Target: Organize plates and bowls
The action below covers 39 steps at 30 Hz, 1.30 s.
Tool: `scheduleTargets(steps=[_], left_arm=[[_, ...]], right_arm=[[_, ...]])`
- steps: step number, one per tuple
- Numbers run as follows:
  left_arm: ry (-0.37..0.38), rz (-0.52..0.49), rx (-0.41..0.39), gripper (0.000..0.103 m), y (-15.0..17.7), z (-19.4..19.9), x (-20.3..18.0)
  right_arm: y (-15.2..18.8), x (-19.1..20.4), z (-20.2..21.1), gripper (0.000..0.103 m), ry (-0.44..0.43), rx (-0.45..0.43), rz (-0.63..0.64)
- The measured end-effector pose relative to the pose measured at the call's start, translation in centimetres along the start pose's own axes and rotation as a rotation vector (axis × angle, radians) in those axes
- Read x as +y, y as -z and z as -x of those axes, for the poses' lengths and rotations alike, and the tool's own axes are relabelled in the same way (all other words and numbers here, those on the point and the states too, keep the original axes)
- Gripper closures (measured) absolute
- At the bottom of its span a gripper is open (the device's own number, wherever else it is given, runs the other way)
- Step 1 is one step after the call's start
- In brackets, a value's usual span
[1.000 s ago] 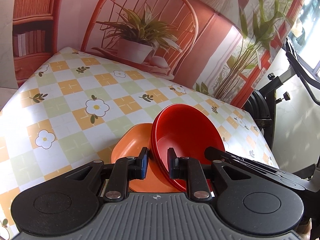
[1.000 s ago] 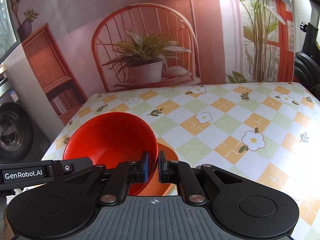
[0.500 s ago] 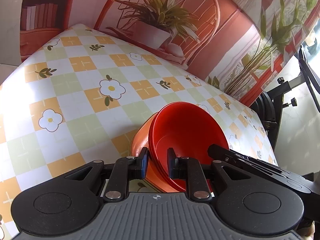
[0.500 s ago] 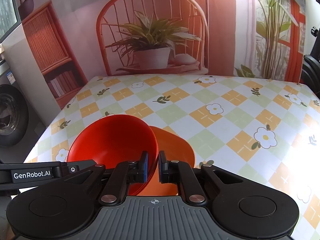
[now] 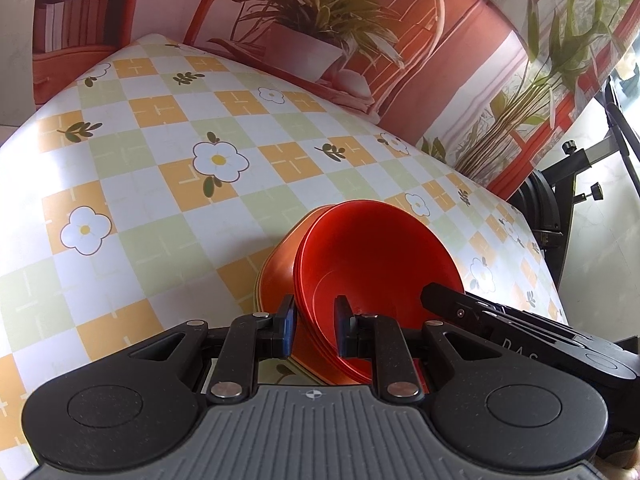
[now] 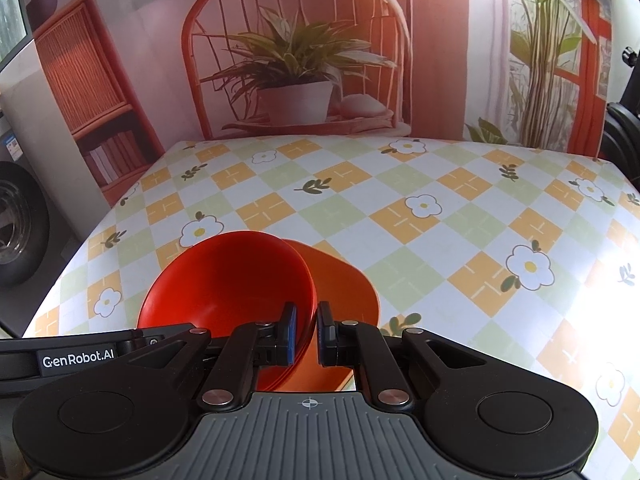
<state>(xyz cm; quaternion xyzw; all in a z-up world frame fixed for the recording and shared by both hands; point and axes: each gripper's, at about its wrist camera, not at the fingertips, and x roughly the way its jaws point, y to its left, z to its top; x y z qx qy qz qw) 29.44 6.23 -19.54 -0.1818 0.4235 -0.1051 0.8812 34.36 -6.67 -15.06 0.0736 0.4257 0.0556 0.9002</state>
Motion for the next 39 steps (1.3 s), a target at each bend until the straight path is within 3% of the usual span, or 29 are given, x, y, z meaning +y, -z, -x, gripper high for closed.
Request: scheduleTargets(steps=[8, 12, 17, 27, 31, 35, 39], left_arm=[[-0.026, -0.03, 0.006, 0.082, 0.3, -0.3, -0.4], [-0.042, -0.029, 0.005, 0.071, 0.0, 0.3, -0.5], [-0.102, -0.051, -0.044, 0.054, -0.5, 2.1, -0.8], [-0.202, -0.131, -0.17, 0.046, -1.5, 7.1, -2.8], [-0.237, -0.18, -0.226, 0.04, -1.6, 9.5, -4.3], [-0.32, -0.259, -0.314, 0.037, -1.4, 12.5, -6.7], [-0.295, -0.282, -0.381, 0.029, -1.1, 15.6, -8.7]], right_arm=[[0.3, -0.2, -0.2, 0.093, 0.0, 0.019, -0.003], [0.3, -0.2, 0.3, 0.088, -0.006, 0.014, -0.004], [0.1, -0.7, 1.5, 0.085, 0.003, -0.015, -0.016], [-0.7, -2.1, 5.9, 0.071, 0.018, -0.121, -0.041], [-1.0, -2.4, 8.4, 0.055, 0.01, -0.177, -0.046], [-1.1, -2.9, 11.4, 0.037, -0.007, -0.24, -0.057], [-1.2, -3.2, 14.8, 0.023, -0.016, -0.298, -0.063]])
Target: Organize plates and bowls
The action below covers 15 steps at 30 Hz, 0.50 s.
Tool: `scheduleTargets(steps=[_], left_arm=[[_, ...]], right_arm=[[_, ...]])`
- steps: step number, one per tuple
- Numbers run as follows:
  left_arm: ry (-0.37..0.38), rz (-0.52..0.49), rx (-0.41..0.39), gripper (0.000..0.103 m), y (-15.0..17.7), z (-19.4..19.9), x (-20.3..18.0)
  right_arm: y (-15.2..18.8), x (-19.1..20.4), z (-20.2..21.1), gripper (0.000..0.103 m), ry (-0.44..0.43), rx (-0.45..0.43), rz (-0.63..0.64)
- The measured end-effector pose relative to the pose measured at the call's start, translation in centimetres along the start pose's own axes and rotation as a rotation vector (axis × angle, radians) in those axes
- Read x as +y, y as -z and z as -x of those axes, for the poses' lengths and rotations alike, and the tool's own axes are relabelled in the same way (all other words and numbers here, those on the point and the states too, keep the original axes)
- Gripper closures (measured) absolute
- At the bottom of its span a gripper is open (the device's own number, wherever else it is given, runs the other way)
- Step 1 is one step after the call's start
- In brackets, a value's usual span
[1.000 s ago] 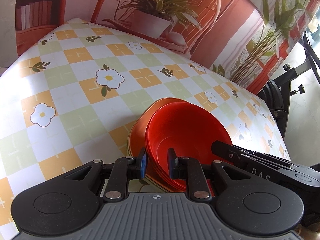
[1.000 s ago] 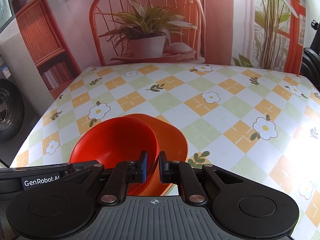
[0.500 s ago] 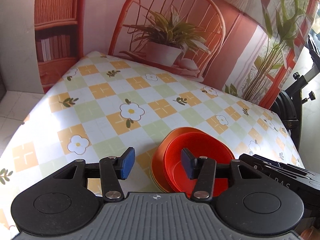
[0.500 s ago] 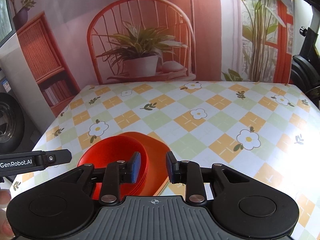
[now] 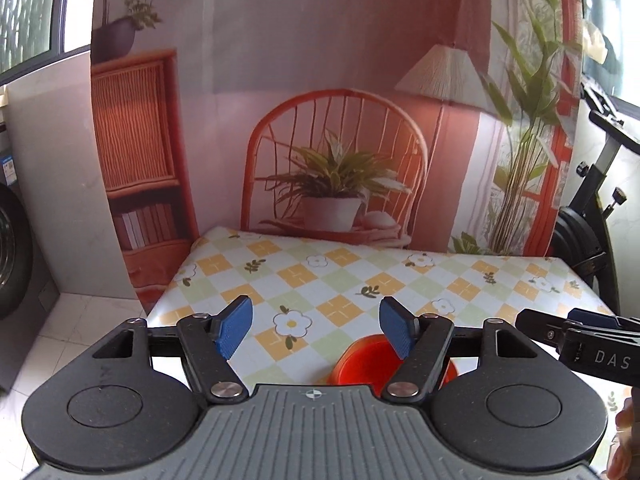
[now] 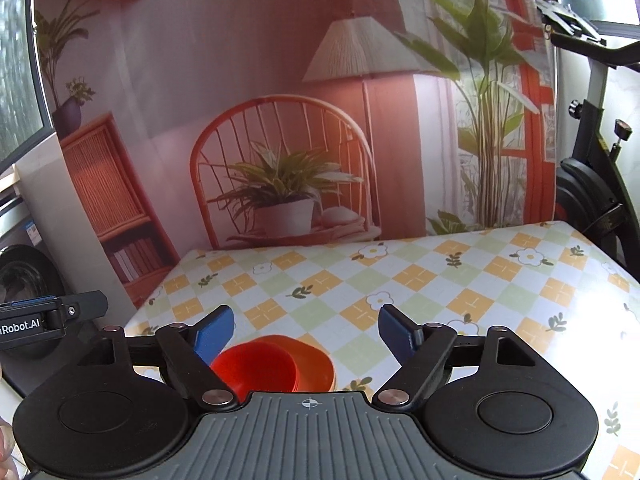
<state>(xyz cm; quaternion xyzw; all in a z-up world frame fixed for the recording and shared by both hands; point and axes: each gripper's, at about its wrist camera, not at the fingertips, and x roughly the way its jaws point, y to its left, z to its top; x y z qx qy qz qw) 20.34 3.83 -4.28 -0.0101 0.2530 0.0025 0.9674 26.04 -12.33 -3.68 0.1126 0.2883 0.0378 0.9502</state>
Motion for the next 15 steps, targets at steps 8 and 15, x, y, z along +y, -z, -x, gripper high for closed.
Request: scheduleTargets(steps=[8, 15], left_arm=[[-0.051, -0.1, -0.154, 0.014, -1.8, 7.9, -2.9], [-0.008, -0.091, -0.203, 0.014, -2.6, 13.5, -3.1]], right_arm=[[-1.8, 0.6, 7.3, 0.003, 0.0, -0.107, 0.027], [-2.7, 1.6, 13.4, 0.0, 0.045, -0.168, 0.059]])
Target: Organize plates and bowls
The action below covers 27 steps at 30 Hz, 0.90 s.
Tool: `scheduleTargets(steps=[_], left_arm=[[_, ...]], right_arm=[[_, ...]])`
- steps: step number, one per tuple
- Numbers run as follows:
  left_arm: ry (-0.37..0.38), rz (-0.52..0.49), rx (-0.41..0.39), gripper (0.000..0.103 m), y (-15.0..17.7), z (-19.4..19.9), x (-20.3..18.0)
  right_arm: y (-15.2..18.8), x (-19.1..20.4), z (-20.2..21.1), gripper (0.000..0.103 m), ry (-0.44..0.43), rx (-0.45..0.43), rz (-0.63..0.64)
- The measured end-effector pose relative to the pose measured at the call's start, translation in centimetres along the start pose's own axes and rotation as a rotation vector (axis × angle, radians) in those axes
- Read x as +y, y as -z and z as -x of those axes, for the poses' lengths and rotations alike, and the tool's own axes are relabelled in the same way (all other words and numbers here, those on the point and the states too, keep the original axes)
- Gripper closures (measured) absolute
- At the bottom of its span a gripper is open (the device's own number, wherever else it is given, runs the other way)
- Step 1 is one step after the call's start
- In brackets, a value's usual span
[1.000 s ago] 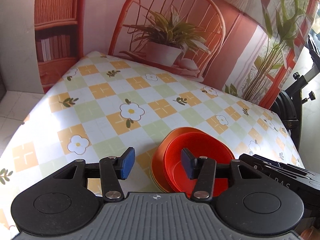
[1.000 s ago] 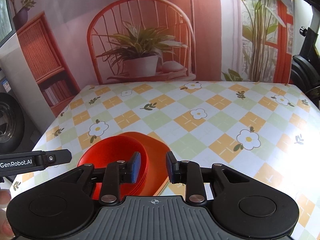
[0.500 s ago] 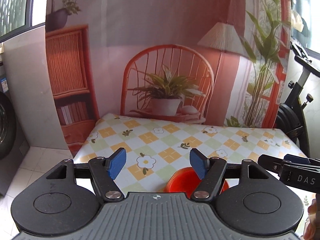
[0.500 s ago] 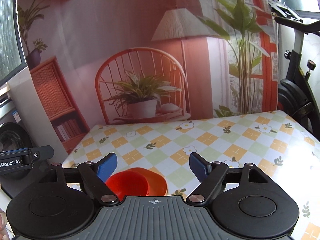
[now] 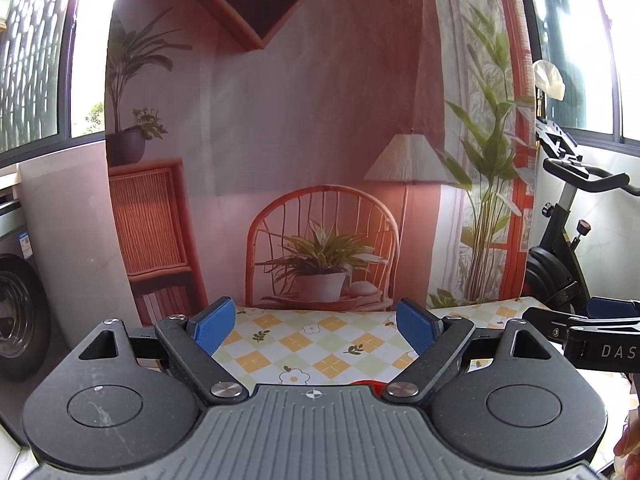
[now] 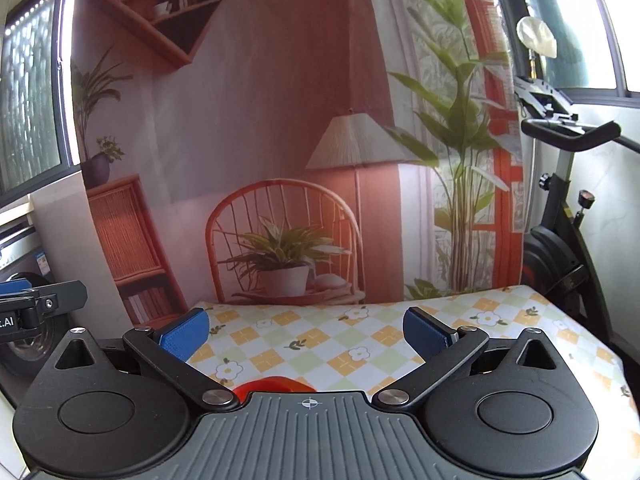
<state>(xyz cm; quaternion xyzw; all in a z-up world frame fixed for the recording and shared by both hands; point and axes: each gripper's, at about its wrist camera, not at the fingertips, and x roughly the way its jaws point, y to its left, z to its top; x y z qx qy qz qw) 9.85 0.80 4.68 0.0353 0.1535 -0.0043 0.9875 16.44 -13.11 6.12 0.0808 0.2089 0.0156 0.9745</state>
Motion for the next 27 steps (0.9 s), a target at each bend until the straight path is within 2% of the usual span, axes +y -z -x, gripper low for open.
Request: scheduleTargets(steps=[12, 27], left_arm=[[0.004, -0.022, -0.057, 0.014, -1.1, 5.9, -0.8], [0.016, -0.002, -0.059, 0.014, -1.1, 7.0, -0.5]], right_arm=[[-1.1, 0.6, 7.1, 0.0, 0.048, -0.079, 0.046], [-1.4, 0.5, 8.8, 0.0, 0.052, -0.101, 0.038]])
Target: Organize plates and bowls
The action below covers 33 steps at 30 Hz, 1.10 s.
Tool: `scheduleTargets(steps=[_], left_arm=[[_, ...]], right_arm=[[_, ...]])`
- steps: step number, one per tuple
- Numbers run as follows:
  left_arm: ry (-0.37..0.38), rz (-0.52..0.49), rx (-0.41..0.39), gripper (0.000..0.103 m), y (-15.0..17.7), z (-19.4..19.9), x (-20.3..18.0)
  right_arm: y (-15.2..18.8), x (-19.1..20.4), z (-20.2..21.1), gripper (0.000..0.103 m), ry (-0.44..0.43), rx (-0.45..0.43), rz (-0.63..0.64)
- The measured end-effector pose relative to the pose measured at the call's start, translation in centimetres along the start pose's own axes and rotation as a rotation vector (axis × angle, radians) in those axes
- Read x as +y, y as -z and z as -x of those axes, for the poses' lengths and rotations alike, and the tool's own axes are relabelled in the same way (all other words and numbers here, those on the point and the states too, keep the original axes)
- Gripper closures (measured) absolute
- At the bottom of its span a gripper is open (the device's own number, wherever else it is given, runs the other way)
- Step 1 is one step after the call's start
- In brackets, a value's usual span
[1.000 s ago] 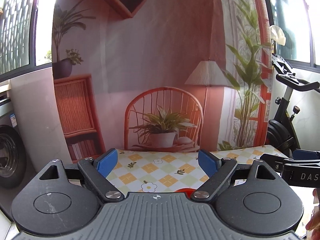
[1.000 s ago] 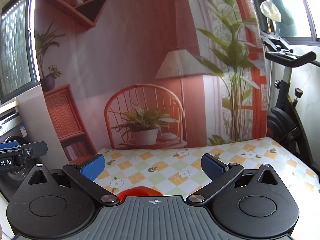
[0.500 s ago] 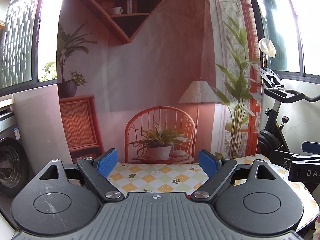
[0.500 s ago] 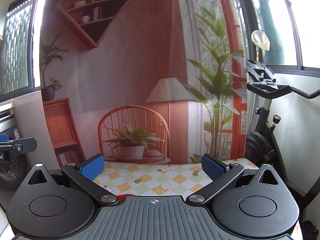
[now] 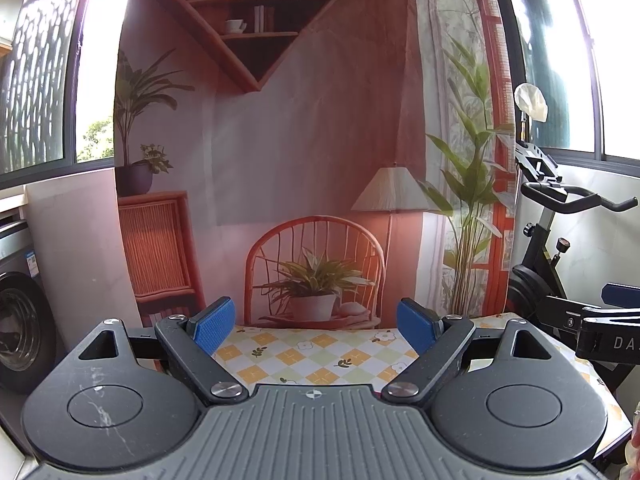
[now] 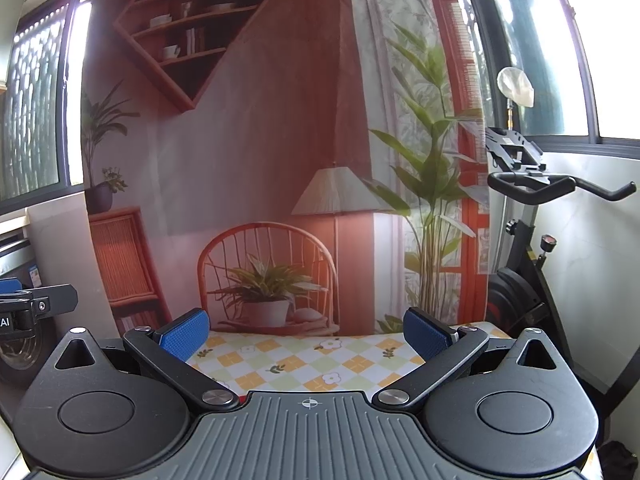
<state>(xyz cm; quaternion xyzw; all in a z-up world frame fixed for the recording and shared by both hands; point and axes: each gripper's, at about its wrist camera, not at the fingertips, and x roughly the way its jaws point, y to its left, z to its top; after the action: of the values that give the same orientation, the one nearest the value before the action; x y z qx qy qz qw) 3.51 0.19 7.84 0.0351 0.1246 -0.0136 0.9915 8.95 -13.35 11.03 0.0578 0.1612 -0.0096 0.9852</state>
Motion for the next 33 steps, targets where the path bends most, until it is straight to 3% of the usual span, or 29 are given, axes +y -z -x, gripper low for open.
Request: scheduleTargets(steps=[33], left_arm=[[-0.002, 0.014, 0.034, 0.014, 0.03, -0.67, 0.38]], right_arm=[[0.03, -0.52, 0.07, 0.0, 0.022, 0.008, -0.021]])
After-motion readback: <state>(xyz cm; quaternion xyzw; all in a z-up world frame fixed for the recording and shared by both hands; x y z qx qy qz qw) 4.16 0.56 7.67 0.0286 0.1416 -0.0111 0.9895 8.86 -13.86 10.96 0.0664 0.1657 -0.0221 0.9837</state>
